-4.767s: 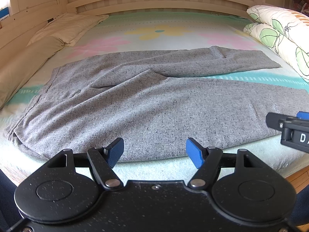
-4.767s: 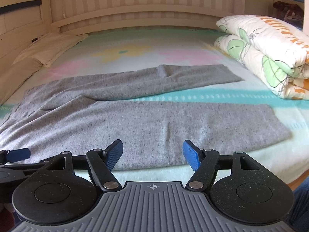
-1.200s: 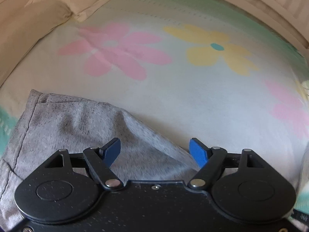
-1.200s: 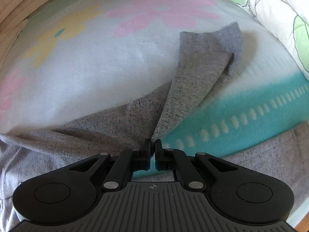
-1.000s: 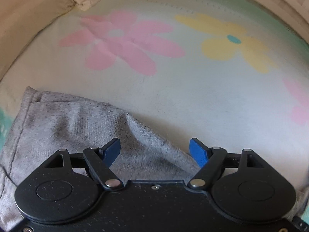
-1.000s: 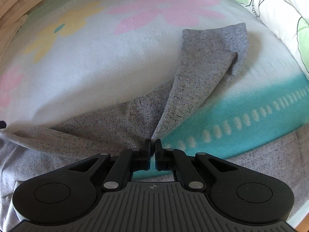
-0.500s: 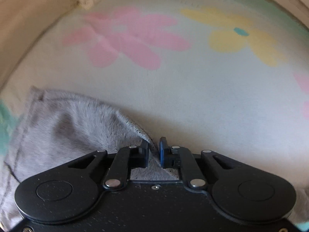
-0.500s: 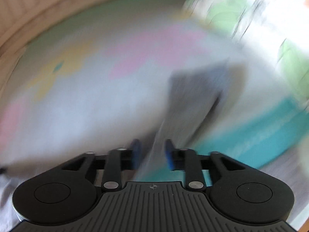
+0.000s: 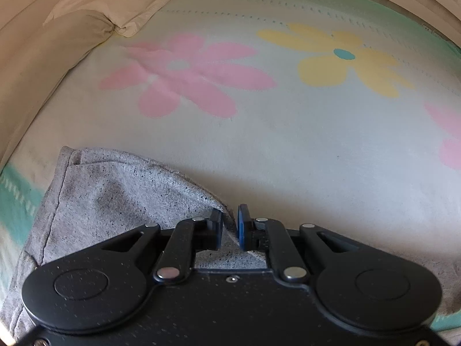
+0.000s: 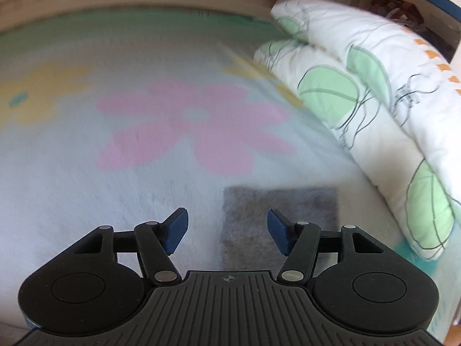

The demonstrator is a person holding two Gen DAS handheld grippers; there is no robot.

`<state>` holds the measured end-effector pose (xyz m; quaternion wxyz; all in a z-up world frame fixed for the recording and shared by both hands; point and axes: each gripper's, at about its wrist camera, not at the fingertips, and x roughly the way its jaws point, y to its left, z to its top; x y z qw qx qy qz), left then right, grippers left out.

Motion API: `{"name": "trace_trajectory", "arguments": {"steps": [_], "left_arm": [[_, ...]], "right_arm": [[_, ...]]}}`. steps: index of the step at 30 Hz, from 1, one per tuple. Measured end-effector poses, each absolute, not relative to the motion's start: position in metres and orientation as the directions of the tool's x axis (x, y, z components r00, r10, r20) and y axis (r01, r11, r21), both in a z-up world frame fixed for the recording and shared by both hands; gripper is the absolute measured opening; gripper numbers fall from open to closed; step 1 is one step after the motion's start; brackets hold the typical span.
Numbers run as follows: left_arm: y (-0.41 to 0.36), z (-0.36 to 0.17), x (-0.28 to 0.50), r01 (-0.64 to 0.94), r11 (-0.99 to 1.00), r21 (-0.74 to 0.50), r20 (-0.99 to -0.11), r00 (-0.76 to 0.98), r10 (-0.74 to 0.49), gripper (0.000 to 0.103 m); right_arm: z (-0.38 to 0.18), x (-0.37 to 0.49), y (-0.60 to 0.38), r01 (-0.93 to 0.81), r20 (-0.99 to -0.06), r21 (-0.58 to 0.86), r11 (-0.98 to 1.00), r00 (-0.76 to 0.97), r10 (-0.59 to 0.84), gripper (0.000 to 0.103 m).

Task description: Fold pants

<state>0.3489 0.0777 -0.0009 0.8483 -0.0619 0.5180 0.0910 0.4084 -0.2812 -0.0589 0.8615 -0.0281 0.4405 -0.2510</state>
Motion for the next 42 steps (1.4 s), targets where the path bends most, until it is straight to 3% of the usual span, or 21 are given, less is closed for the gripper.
{"name": "trace_trajectory", "arguments": {"steps": [3,5,7,8,12,24,34,42], "left_arm": [[0.078,0.000,0.349,-0.213,0.977,-0.010,-0.888,0.451,0.089,0.014],[0.077,0.000,0.346,-0.206,0.978,-0.004,-0.885,0.457,0.092,0.014],[0.075,-0.001,0.345,-0.199,0.980,0.001,-0.883,0.459,0.094,0.014],[0.074,-0.001,0.345,-0.196,0.981,0.003,-0.882,0.461,0.095,0.014],[0.071,0.003,0.342,-0.180,0.984,0.004,-0.872,0.481,0.091,0.010],[0.081,0.065,0.288,-0.144,0.986,-0.081,-0.802,0.597,0.021,0.008],[0.084,0.082,0.171,-0.024,0.997,-0.068,-0.738,0.674,-0.034,0.009],[0.082,0.045,0.117,-0.004,0.998,-0.060,-0.794,0.606,-0.045,0.008]], "right_arm": [[-0.075,0.411,-0.289,0.426,-0.768,-0.292,0.856,0.430,-0.475,0.058],[-0.081,0.410,-0.299,0.423,-0.793,-0.260,0.868,0.419,-0.442,0.052],[-0.076,0.405,-0.309,0.408,-0.831,-0.154,0.900,0.438,-0.341,0.015],[-0.071,0.404,-0.313,0.420,-0.844,-0.139,0.897,0.424,-0.329,0.003],[-0.037,0.381,-0.327,0.440,-0.815,-0.130,0.888,0.463,-0.349,0.002],[0.044,0.238,-0.421,0.566,-0.793,0.118,0.816,0.548,-0.266,0.002],[0.020,0.155,-0.437,0.606,-0.838,0.164,0.779,0.502,-0.214,0.002],[0.001,0.131,-0.434,0.641,-0.863,0.174,0.748,0.465,-0.197,0.002]]}}
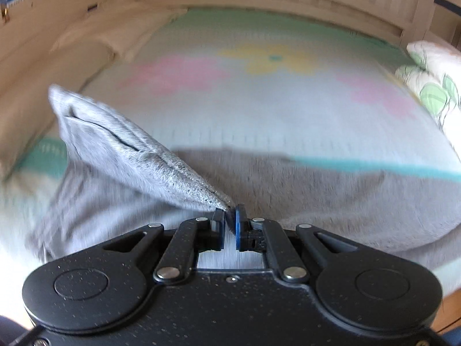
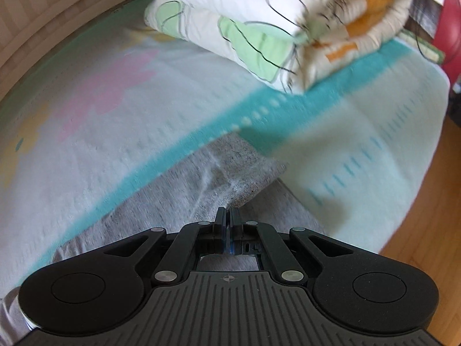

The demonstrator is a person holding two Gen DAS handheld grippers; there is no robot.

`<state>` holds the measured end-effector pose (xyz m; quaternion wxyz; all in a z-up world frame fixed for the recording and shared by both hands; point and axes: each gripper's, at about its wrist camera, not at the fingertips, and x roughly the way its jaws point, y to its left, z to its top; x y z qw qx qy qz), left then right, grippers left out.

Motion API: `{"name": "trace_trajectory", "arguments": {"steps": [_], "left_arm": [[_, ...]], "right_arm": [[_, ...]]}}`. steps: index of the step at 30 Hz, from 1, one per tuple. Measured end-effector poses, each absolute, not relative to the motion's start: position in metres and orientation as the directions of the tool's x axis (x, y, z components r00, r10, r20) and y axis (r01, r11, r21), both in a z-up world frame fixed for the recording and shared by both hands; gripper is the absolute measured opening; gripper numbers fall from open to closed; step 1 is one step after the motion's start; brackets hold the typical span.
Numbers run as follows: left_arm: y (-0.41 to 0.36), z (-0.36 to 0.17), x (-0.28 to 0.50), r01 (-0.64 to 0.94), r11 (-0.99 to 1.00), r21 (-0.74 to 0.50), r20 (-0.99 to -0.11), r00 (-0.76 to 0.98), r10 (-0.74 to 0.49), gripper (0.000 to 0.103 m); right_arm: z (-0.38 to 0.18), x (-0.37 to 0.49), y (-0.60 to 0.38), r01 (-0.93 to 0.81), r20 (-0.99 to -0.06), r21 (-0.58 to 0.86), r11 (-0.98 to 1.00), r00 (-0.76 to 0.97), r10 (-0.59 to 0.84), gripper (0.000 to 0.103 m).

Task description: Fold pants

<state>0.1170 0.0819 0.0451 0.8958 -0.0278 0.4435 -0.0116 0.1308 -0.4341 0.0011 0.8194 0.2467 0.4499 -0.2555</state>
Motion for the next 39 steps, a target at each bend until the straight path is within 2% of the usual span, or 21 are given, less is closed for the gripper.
{"name": "trace_trajectory", "arguments": {"steps": [7,10,11,13,15,23,28,29,30,31,34,37,39], "left_arm": [[0.087,0.021,0.101,-0.043,0.998,-0.056,-0.819,0.573,-0.021,0.009],[0.092,0.011,0.102,-0.056,0.995,-0.077,-0.827,0.562,-0.032,0.009],[0.093,0.008,0.103,-0.063,0.995,-0.079,-0.833,0.553,-0.031,0.009],[0.093,0.002,0.102,-0.067,0.995,-0.080,-0.839,0.543,-0.031,0.009],[0.093,-0.001,0.105,-0.071,0.995,-0.075,-0.844,0.536,-0.025,0.009],[0.093,-0.008,0.113,-0.096,0.992,-0.088,-0.846,0.533,-0.024,0.009],[0.096,-0.012,0.113,-0.106,0.990,-0.088,-0.852,0.524,-0.020,0.009],[0.097,-0.014,0.114,-0.107,0.991,-0.087,-0.853,0.522,-0.018,0.009],[0.097,-0.014,0.115,-0.109,0.990,-0.085,-0.854,0.520,-0.016,0.009],[0.096,-0.014,0.116,-0.113,0.990,-0.084,-0.854,0.520,-0.013,0.009],[0.096,-0.013,0.118,-0.119,0.989,-0.083,-0.851,0.525,-0.009,0.009],[0.098,-0.005,0.116,-0.131,0.987,-0.092,-0.830,0.558,-0.003,0.009],[0.099,0.009,0.109,-0.124,0.988,-0.091,-0.787,0.616,0.005,0.009]], "right_arm": [[-0.006,0.118,-0.443,0.667,-0.876,0.186,0.721,0.446,-0.186,0.001],[-0.013,0.113,-0.456,0.692,-0.875,0.261,0.673,0.465,-0.139,0.004],[-0.015,0.112,-0.461,0.702,-0.874,0.290,0.650,0.470,-0.118,0.007],[-0.022,0.110,-0.471,0.722,-0.873,0.338,0.603,0.480,-0.084,0.024],[-0.027,0.108,-0.479,0.746,-0.873,0.362,0.559,0.482,-0.078,0.029],[-0.056,0.117,-0.490,0.802,-0.902,0.326,0.500,0.422,-0.088,0.030],[-0.059,0.123,-0.487,0.794,-0.889,0.362,0.488,0.452,-0.077,0.030],[-0.059,0.123,-0.487,0.788,-0.883,0.374,0.490,0.463,-0.070,0.027],[-0.057,0.124,-0.487,0.781,-0.878,0.384,0.493,0.474,-0.068,0.013],[-0.055,0.125,-0.485,0.771,-0.873,0.385,0.507,0.482,-0.071,0.007],[-0.030,0.124,-0.473,0.708,-0.827,0.382,0.594,0.549,-0.123,0.006],[0.011,0.104,-0.460,0.608,-0.712,0.441,0.660,0.685,-0.156,0.006],[0.021,0.088,-0.459,0.615,-0.707,0.432,0.660,0.685,-0.175,0.006]]}}
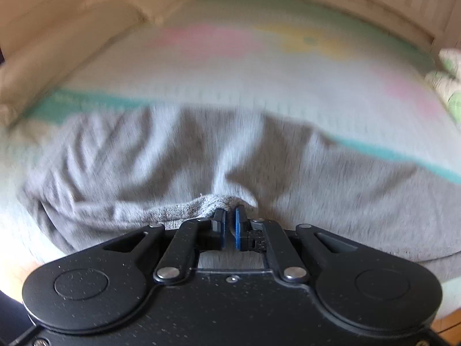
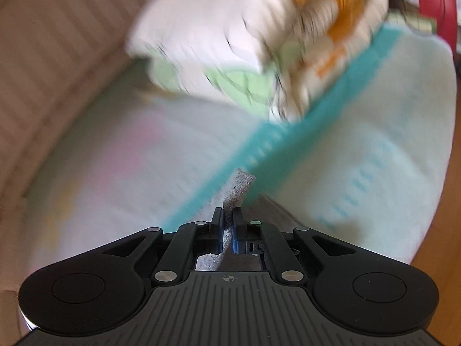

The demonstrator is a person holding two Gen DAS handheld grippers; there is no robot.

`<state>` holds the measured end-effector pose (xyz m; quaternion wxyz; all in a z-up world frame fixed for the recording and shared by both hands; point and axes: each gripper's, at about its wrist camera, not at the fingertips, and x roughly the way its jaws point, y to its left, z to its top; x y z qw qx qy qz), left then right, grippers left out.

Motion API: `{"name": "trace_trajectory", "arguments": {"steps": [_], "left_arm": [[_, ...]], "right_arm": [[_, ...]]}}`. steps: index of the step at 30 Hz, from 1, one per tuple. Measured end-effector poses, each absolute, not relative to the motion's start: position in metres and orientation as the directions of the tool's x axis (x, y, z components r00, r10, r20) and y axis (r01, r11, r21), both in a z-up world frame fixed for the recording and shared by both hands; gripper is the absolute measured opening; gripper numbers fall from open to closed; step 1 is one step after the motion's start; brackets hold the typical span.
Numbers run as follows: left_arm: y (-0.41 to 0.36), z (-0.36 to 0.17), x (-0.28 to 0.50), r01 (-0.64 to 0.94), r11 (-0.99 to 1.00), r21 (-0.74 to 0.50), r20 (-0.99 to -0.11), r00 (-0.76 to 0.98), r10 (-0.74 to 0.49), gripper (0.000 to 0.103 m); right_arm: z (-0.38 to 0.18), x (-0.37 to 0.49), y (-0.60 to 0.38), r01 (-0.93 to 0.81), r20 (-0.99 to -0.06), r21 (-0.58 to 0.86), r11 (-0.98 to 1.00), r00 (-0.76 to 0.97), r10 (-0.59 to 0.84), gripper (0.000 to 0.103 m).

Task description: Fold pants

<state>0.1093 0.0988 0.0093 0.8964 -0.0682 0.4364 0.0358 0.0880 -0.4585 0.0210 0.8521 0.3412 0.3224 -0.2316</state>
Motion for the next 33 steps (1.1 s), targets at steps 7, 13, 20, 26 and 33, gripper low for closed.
{"name": "trace_trajectory", "arguments": {"steps": [7,13,20,26,33], "left_arm": [[0.109,0.024,0.088,-0.074,0.991,-0.111,-0.776,0.629,-0.040,0.008],[0.124,-0.004,0.099,-0.145,0.975,-0.170,-0.870,0.487,-0.079,0.006],[0.118,0.008,0.083,-0.087,0.986,-0.145,-0.852,0.518,-0.080,0.005],[0.116,-0.032,0.082,-0.095,0.985,-0.145,-0.937,0.332,-0.106,0.005],[0.110,0.002,0.070,-0.088,0.994,-0.070,-0.880,0.474,-0.020,0.017]], "right_arm": [[-0.034,0.080,-0.482,0.778,-0.897,0.325,0.538,0.434,-0.086,0.006],[-0.008,0.084,-0.462,0.715,-0.844,0.312,0.626,0.511,-0.163,0.006],[-0.041,0.085,-0.477,0.797,-0.919,0.267,0.542,0.380,-0.106,0.007],[-0.013,0.080,-0.463,0.812,-0.867,0.312,0.494,0.456,-0.202,0.010],[0.025,0.100,-0.421,0.710,-0.748,0.366,0.601,0.609,-0.264,0.015]]}}
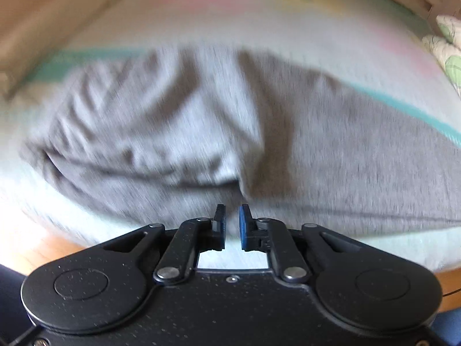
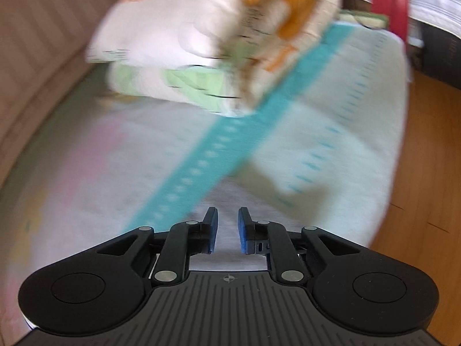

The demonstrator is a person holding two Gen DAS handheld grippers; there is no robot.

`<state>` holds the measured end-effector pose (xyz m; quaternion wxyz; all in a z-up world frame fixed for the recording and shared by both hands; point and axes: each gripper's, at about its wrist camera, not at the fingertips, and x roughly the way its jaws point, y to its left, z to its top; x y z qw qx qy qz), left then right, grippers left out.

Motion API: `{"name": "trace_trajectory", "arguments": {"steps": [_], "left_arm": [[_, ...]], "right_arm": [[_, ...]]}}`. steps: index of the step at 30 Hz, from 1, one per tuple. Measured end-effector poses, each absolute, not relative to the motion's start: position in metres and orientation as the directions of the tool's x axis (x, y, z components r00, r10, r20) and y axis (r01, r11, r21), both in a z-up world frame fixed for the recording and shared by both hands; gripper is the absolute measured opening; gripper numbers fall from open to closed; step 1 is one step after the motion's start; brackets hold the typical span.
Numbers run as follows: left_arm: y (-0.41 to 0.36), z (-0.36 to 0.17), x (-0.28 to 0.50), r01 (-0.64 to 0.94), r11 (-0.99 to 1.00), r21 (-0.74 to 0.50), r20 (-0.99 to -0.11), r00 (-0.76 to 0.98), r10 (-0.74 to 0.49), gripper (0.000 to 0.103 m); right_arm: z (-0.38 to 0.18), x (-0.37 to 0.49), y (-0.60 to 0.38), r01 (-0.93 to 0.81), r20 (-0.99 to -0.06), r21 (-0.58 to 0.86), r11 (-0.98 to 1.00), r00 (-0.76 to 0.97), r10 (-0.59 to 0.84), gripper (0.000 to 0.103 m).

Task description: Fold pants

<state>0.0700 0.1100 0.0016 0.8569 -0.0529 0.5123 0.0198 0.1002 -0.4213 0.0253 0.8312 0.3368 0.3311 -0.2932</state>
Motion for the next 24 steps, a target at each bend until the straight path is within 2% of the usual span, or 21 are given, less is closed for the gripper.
{"name": "trace_trajectory", "arguments": {"steps": [1,3,4,5,9,11,14,18,24], "left_arm": [[0.113,0.007,0.069,-0.094,0.994,-0.057,-0.866,0.500,-0.003,0.018],[0.124,0.016,0.069,-0.117,0.992,-0.046,-0.845,0.533,0.024,0.030],[0.132,0.019,0.069,-0.136,0.990,-0.045,-0.840,0.542,0.037,0.042],[0.142,0.022,0.069,-0.164,0.985,-0.049,-0.835,0.548,0.050,0.048],[0.184,0.028,0.071,-0.272,0.958,-0.085,-0.842,0.534,0.077,0.051],[0.205,0.027,0.075,-0.323,0.941,-0.104,-0.851,0.518,0.084,0.058],[0.231,0.025,0.083,-0.394,0.913,-0.108,-0.866,0.488,0.108,0.059],[0.262,0.022,0.093,-0.454,0.886,-0.097,-0.875,0.463,0.142,0.069],[0.292,0.002,0.100,-0.535,0.832,-0.147,-0.886,0.445,0.130,0.071]], "right_arm": [[0.027,0.106,-0.412,0.685,-0.740,0.377,0.624,0.627,-0.242,0.015],[0.031,0.120,-0.389,0.620,-0.730,0.390,0.681,0.659,-0.182,0.015],[0.033,0.126,-0.376,0.580,-0.723,0.397,0.711,0.675,-0.147,0.015],[0.034,0.132,-0.362,0.537,-0.717,0.397,0.744,0.688,-0.113,0.015],[0.037,0.157,-0.296,0.333,-0.709,0.378,0.864,0.704,0.039,0.015],[0.038,0.165,-0.260,0.221,-0.709,0.370,0.903,0.695,0.120,0.015],[0.039,0.171,-0.208,0.049,-0.710,0.339,0.940,0.669,0.221,0.015],[0.039,0.166,-0.147,-0.169,-0.705,0.290,0.942,0.627,0.330,0.015],[0.032,0.150,-0.083,-0.395,-0.726,0.240,0.887,0.534,0.434,0.015]]}}
